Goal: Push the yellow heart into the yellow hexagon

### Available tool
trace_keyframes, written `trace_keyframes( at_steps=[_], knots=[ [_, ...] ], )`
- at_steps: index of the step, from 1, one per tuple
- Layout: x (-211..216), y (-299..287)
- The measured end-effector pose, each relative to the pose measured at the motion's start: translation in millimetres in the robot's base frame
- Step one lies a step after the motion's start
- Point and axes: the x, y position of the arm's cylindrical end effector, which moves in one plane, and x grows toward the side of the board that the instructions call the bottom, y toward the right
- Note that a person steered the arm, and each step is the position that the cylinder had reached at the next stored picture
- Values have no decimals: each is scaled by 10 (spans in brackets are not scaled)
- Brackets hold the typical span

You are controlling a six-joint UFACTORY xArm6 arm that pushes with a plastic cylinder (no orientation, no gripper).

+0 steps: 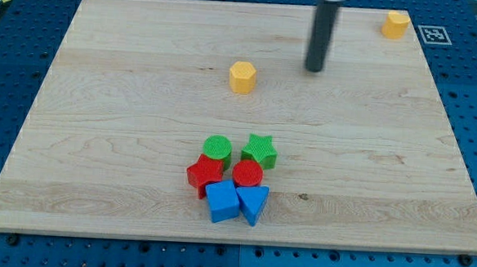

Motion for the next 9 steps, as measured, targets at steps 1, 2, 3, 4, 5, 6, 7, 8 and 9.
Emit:
trace_keyframes(
  at_steps=[1,2,3,4,5,6,7,8,9],
  knots=[
    [-29,966],
    [-187,1658],
    [-580,1686],
    [-910,1683],
    [-1040,1432],
    [-1039,1085],
    [-1096,720],
    [-1295,399],
    [-1295,110]
  ],
)
